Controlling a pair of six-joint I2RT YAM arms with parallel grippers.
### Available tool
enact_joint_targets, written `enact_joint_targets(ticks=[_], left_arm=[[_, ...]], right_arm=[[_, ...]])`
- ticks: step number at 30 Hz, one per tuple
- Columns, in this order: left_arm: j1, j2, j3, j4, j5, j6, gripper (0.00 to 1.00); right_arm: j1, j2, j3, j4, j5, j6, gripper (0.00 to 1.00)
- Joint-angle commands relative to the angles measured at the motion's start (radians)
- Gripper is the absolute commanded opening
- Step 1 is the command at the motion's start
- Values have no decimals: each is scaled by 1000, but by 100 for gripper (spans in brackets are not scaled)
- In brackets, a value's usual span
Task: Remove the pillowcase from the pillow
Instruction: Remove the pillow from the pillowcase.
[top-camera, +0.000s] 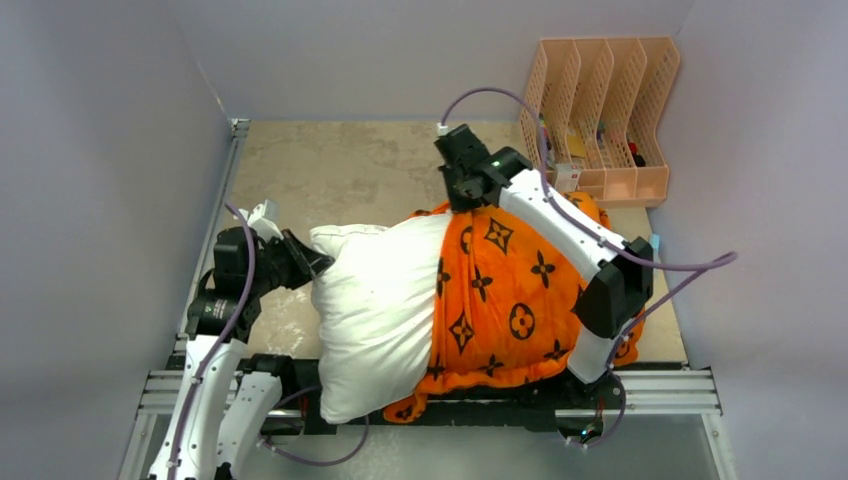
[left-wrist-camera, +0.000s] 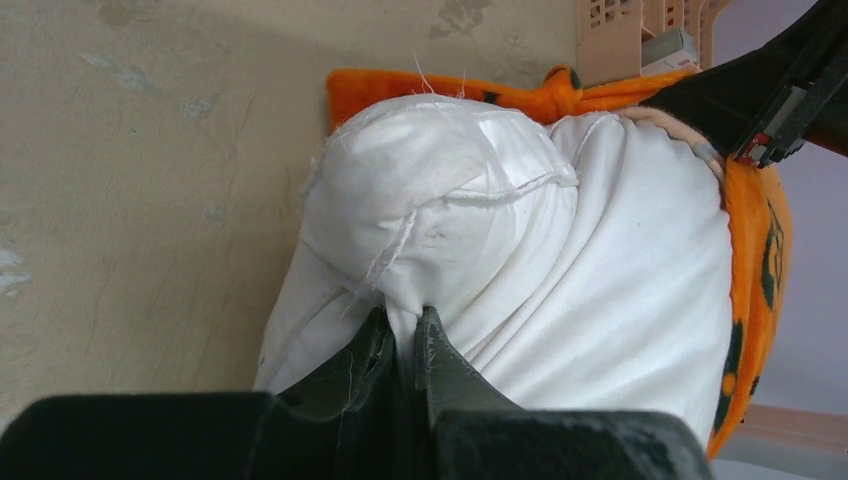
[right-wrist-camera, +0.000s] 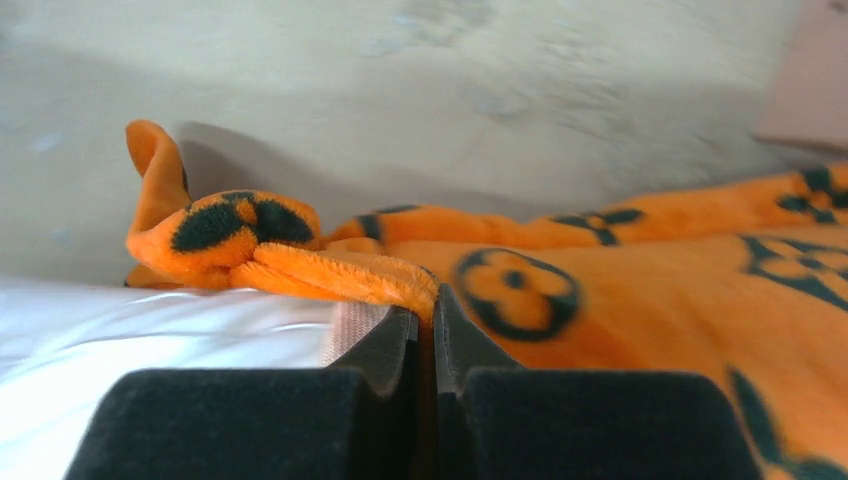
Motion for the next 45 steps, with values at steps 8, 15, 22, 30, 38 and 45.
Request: enact_joint_targets(ticks=[8, 15, 22, 30, 38, 45], left_arm=[[5, 6, 55, -200, -217, 23, 0], [5, 112, 104, -148, -281, 25, 0], [5, 303, 224, -107, -387, 28, 0], [8, 496, 331, -44, -391, 18, 0], [25, 563, 404, -50, -383, 48, 0], [325, 624, 433, -87, -232, 132, 0]], right_arm=[[-380, -203, -66, 57, 285, -53, 0], [-286, -326, -140, 125, -261, -51, 37], [-181, -465, -179, 78, -423, -6, 73], [133, -623, -381, 72, -207, 174, 77], [423, -475, -399, -91, 251, 416, 69], [423, -545, -462, -374, 541, 634, 5]])
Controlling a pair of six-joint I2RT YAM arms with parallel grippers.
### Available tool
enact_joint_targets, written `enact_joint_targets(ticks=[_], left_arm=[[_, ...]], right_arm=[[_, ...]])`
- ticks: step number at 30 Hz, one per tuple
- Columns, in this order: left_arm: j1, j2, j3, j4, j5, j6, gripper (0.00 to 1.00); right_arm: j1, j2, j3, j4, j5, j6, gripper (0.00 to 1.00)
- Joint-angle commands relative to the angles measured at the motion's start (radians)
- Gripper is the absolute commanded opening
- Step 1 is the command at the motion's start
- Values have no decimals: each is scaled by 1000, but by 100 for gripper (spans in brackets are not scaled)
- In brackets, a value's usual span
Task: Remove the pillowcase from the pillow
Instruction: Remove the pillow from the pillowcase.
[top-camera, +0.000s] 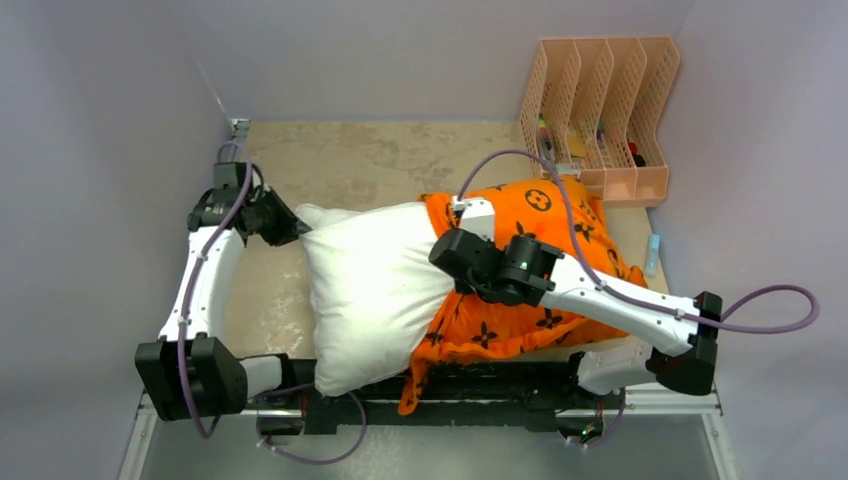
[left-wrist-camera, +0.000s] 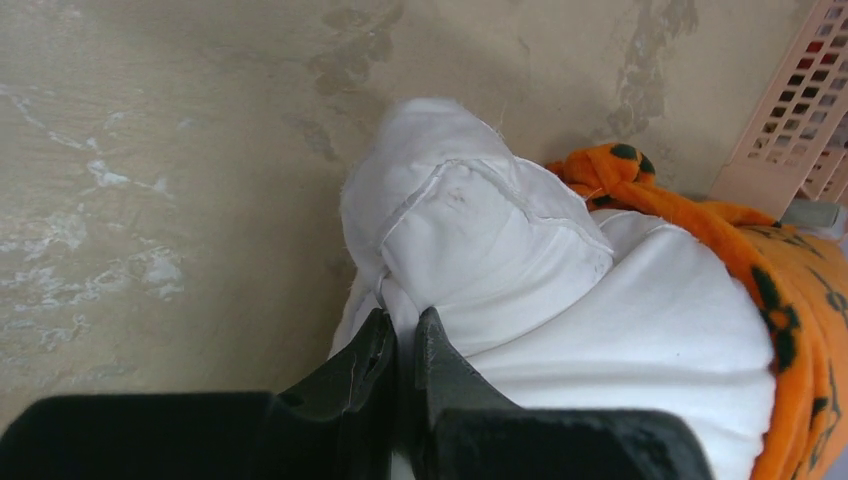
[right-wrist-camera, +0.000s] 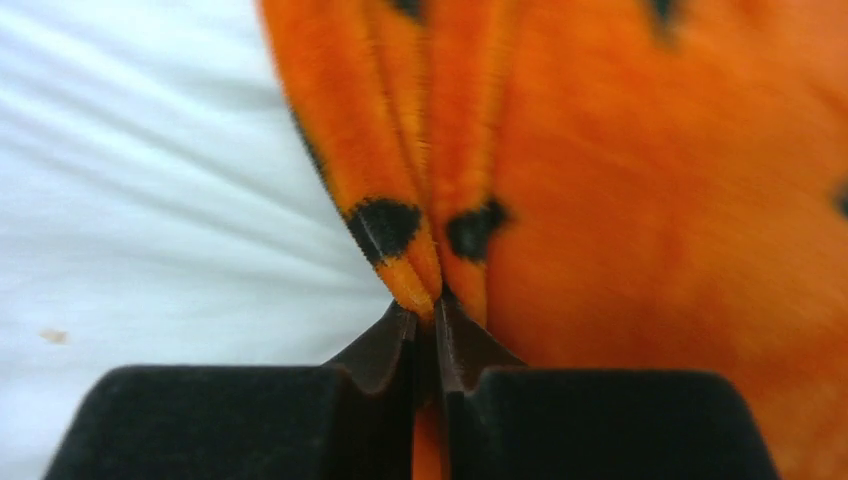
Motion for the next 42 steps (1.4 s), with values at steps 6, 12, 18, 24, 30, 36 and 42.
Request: enact_joint_targets(ticks=[6, 12, 18, 24, 30, 36, 42], left_arm=[[209, 51, 72, 102, -87, 57, 0], [210, 158, 163, 175, -65, 3, 0], [168, 280, 331, 132, 111, 14, 51], [163, 67, 201, -13, -125, 40, 68], [162, -253, 42, 23, -8, -133, 74], [158, -473, -136, 9, 41, -283, 77], [156, -532, -71, -8, 215, -299, 80]], right_arm=[[-200, -302, -163, -164, 186, -17, 0], [-218, -287, -209, 102, -72, -160, 0], [-216, -169, -190, 332, -284, -164, 3], [-232, 33, -89, 380, -270, -107, 5], [-284, 242, 49, 441, -328, -118, 3], [-358, 316, 161, 470, -397, -160, 3], [-388, 430, 322, 476, -444, -197, 2]])
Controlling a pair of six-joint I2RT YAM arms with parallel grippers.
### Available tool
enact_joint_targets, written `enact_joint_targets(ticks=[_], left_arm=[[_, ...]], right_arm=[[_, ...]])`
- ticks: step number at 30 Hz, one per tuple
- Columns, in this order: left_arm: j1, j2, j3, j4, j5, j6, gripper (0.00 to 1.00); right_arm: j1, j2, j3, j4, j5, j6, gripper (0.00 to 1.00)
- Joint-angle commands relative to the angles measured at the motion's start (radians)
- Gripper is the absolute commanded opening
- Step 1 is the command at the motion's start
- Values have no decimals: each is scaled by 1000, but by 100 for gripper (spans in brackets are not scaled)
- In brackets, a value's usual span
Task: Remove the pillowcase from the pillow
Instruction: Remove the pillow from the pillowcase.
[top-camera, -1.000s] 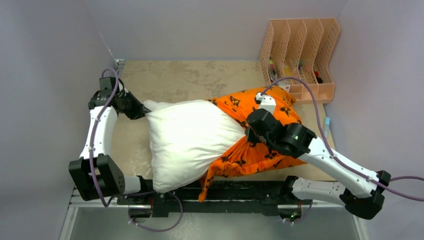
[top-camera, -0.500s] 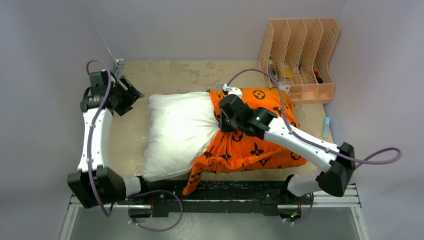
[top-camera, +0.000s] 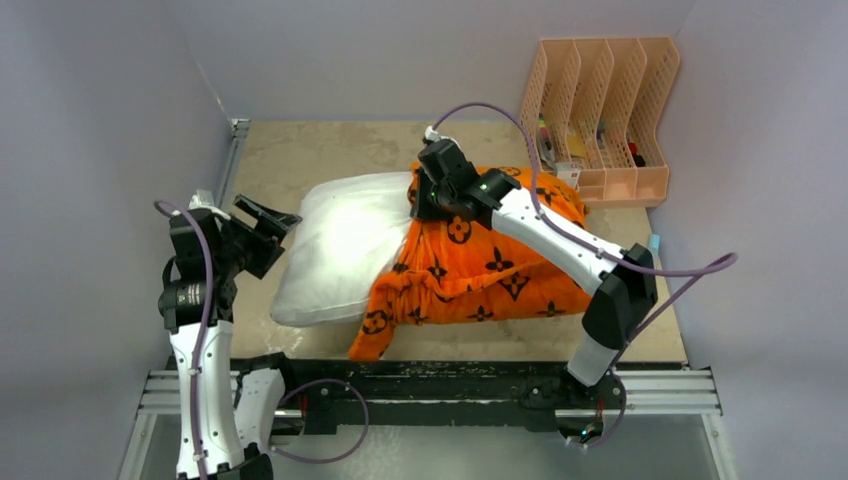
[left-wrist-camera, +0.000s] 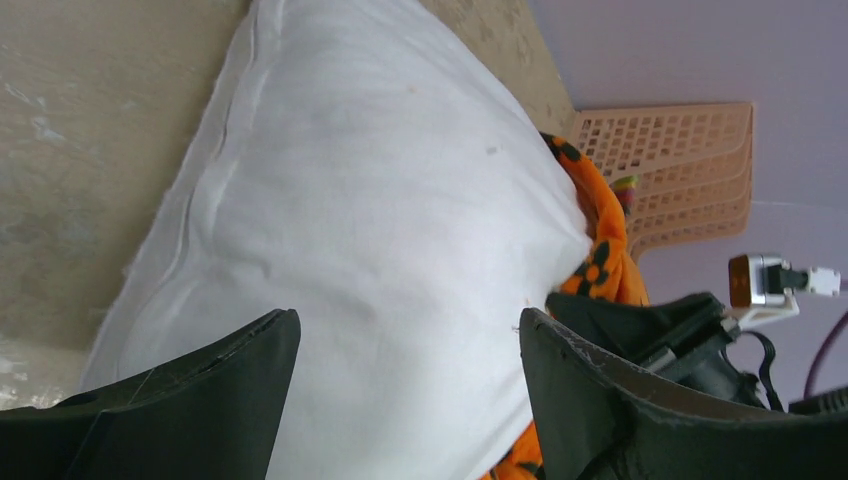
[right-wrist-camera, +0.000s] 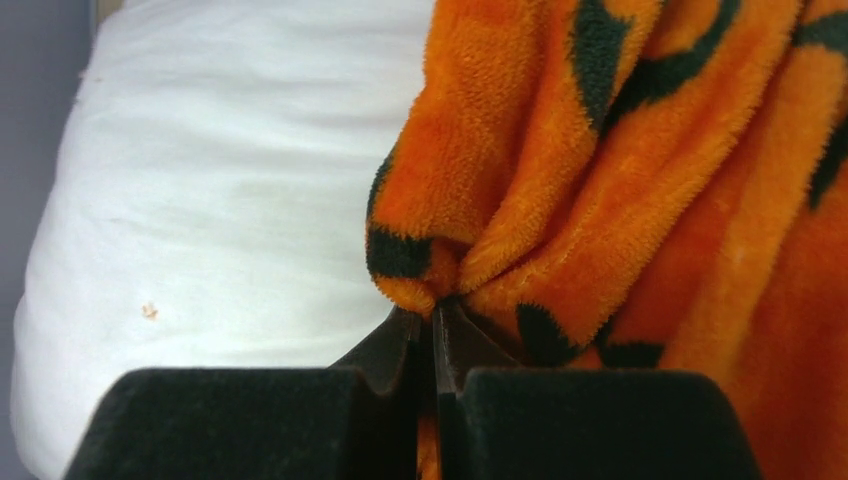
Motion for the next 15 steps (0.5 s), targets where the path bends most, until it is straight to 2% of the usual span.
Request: enact_joint_targets(ticks=[1, 4, 7, 12, 15], left_arm=[[-3, -35, 73, -51, 154, -21, 80], [-3, -63, 75, -187, 150, 34, 81], [-3, -98, 20, -254, 163, 54, 82], [-34, -66, -38, -235, 190, 111, 83], [-48, -24, -38, -257, 142, 144, 83]], right_arm=[[-33, 106, 123, 75, -22, -55, 2], [-34, 161, 196, 49, -46, -64, 2], [-40, 180, 228, 41, -21, -73, 2], [-42, 204, 259, 28, -77, -100, 1], [-42, 189, 214, 46, -92, -94, 1]])
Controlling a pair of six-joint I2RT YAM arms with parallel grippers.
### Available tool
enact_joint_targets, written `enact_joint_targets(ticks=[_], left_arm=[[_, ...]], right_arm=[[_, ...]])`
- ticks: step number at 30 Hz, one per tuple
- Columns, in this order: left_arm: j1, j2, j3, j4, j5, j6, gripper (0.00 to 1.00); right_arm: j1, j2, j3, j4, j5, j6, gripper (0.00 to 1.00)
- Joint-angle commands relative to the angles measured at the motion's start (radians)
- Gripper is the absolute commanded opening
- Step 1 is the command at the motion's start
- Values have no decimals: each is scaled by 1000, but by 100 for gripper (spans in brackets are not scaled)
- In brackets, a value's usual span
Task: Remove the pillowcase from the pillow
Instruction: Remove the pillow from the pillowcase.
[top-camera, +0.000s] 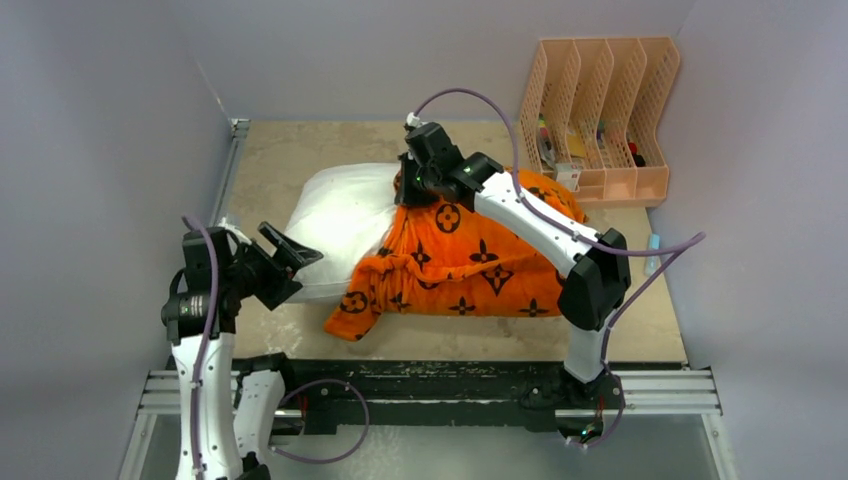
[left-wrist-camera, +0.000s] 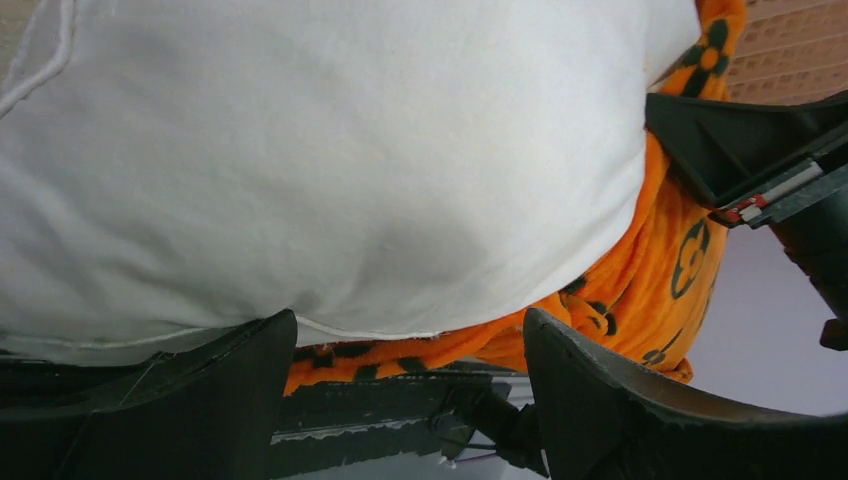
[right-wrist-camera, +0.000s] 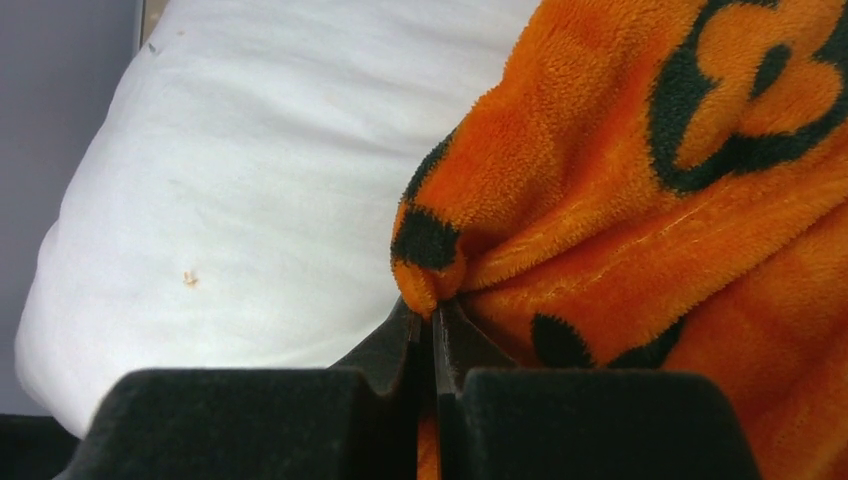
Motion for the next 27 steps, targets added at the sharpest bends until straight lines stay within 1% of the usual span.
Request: enact_joint_targets(ticks=[1, 3, 5, 6, 8, 9, 10, 11, 12, 14, 16, 17, 18, 20, 22, 24, 26, 27], left_arm=[[-19, 52, -19, -7, -14, 73, 83], [-21, 66, -74, 55, -28, 52, 84], [-43, 94, -141, 144, -52, 16, 84], [-67, 112, -170, 194, -62, -9, 82], [-157, 141, -219, 316, -122, -85, 69], [-210, 163, -229, 358, -175, -118, 60], [-245, 188, -236, 394, -210, -142, 38], [-264, 209, -247, 440, -219, -168, 16], [-268, 225, -252, 483, -210, -193, 0], [-270, 230, -241, 540, -210, -220, 0], [-270, 227, -194, 494, -278, -199, 0], [-270, 229, -173, 461, -308, -178, 0], [-270, 235, -157, 439, -329, -163, 0], [-271, 252, -144, 430, -325, -145, 0], [-270, 262, -146, 439, -306, -147, 0], [-269, 261, -149, 445, -305, -148, 0], [-270, 262, -145, 439, -303, -138, 0], [-270, 262, -141, 428, -304, -130, 0]], right_arm=[[-16, -2, -28, 53, -9, -26, 1], [-16, -20, -52, 77, -4, -39, 2], [-11, -41, -74, 94, -54, -49, 4], [-9, -51, -85, 102, -81, -56, 6], [0, -73, -96, 94, -98, -69, 9], [4, -87, -100, 85, -107, -83, 10], [8, -106, -106, 70, -118, -101, 13], [13, -131, -117, 61, -124, -122, 19], [20, -159, -130, 51, -122, -142, 27], [60, -219, -143, -1, -61, -181, 43], [148, -288, -160, -52, 75, -209, 60], [201, -314, -180, -64, 146, -217, 66], [272, -343, -212, -58, 194, -220, 69], [352, -400, -297, -20, 274, -202, 73], [411, -443, -384, 32, 295, -181, 74], [482, -452, -454, 100, 315, -176, 74], [535, -417, -474, 148, 393, -247, 74], [546, -390, -465, 156, 476, -294, 74]])
